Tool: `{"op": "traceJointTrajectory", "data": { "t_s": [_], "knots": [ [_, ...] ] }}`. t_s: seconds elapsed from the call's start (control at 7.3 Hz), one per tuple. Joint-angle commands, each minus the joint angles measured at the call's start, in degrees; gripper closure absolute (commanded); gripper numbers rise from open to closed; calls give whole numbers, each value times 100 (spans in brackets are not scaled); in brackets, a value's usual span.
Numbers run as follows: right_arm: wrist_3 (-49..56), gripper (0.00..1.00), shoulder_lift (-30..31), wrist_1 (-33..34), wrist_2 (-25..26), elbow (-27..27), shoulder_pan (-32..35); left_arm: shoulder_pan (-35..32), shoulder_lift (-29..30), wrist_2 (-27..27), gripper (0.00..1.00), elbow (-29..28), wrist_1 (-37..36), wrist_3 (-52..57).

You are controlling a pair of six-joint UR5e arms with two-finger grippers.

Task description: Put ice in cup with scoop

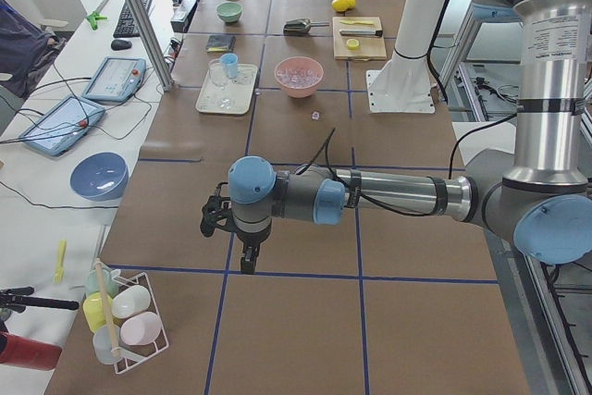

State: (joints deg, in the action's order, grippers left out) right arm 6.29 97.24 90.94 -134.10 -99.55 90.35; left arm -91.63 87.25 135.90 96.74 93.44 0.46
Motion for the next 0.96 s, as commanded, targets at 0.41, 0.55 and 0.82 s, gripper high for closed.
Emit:
{"op": "traceJointTrajectory", "data": {
  "t_s": [0.41,0.55,0.82],
  "knots": [
    [4,0,40,-6,-2,-12,1,-4,-7,7,0,3,-1,-2],
    [4,0,49,-6,-2,-20,1,-4,-7,16,0,12,-1,-2],
    [4,0,84,-6,-2,-47,1,-4,-15,16,0,3,-10,-2]
  ]
}}
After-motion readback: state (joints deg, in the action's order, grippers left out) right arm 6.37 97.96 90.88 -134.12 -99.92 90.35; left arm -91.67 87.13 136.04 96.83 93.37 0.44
